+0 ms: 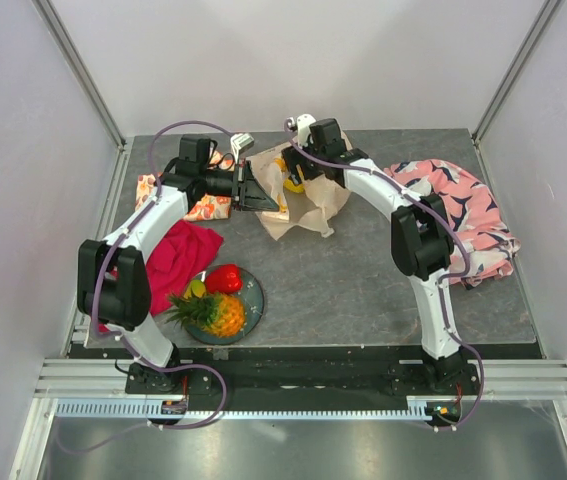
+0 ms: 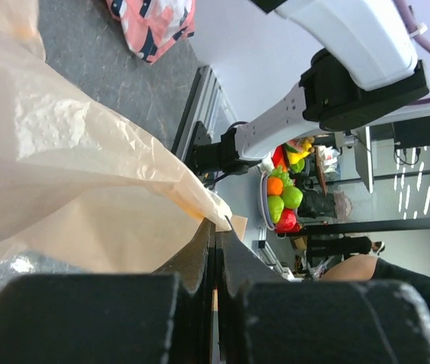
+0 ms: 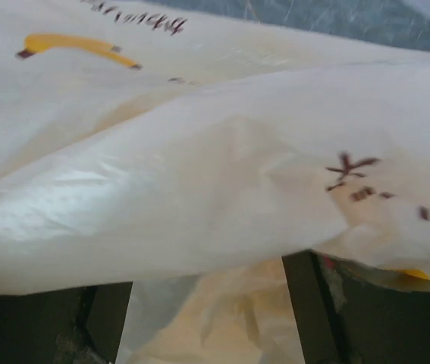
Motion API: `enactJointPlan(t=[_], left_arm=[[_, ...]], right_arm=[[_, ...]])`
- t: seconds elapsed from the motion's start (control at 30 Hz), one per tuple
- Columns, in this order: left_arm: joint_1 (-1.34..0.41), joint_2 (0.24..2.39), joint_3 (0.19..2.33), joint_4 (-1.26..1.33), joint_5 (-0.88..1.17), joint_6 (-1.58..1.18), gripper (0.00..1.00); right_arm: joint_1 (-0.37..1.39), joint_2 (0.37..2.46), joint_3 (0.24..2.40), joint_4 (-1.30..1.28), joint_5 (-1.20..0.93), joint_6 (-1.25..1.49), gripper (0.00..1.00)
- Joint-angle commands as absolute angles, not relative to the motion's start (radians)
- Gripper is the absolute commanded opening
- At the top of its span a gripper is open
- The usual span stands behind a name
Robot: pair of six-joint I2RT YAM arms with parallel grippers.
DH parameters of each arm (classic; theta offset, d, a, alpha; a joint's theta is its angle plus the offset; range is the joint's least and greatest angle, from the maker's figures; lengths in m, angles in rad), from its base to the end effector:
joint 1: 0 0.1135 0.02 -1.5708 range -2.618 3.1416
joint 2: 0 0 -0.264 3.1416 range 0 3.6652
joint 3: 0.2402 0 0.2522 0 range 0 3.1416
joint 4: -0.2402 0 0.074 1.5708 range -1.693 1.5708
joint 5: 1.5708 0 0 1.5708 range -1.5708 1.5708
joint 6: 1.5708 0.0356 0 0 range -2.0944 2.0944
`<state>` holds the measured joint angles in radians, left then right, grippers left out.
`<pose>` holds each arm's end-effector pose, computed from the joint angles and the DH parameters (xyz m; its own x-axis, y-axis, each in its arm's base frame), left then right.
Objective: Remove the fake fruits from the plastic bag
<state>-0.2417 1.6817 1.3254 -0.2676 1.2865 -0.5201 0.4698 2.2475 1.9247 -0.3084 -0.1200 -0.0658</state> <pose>0.3490 -0.1212 0.2976 -0.9015 0.0787 -0.4256 0.4327 0.1440 -0.8899 0.4661 0.2414 0.2340 -0.4898 -0.3219 -0.8102 -0.5691 0.8221 0.0174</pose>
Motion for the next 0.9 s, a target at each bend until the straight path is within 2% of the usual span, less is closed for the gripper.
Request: enactJointPlan(t=[0.0,0.17,0.4,0.43,0.53,0.57,0.63,0.67,0.77,0.87], left_arm=[[-0.241,1.652,1.364,-0.377,1.307,-0.378,0.02],[-0.241,1.692,1.384,-0.391,1.308,-0.361,0.02],[-0.241,1.724,1.404,-0.413,1.296,-0.328,0.02],[-0.241,1.723,1.407,-0.426,1.295,-0.322,0.02],[-0.241,1.726,1.408,-0.445,1.282,-0.301,0.01],[-0.241,1.726,1.41,-0.449,1.279,-0.296,0.01],[-0.241,1.73,1.416,-0.459,1.269,-0.284,0.02],[-0.241,1.735,1.42,-0.465,1.266,-0.281,0.02],[-0.238,1.753,1.465,-0.492,1.23,-0.256,0.02],[-0.233,1.784,1.532,-0.546,1.146,-0.201,0.02]], right_arm=[[0.474,2.325,2.011,-0.252,-0.055,-0.141,0.87],[0.476,2.42,2.095,-0.236,-0.115,-0.198,0.98],[0.476,2.566,2.25,-0.224,-0.152,-0.225,0.98],[0.476,2.569,2.255,-0.218,-0.155,-0.233,0.95],[0.465,2.585,2.267,-0.207,-0.23,-0.255,0.76],[0.463,2.585,2.267,-0.21,-0.238,-0.258,0.67],[0.46,2.566,2.252,-0.221,-0.25,-0.271,0.58],[0.457,2.554,2.223,-0.239,-0.255,-0.273,0.49],[0.439,2.449,2.102,-0.271,-0.287,-0.27,0.39],[0.416,2.249,1.909,-0.265,-0.353,-0.272,0.37]])
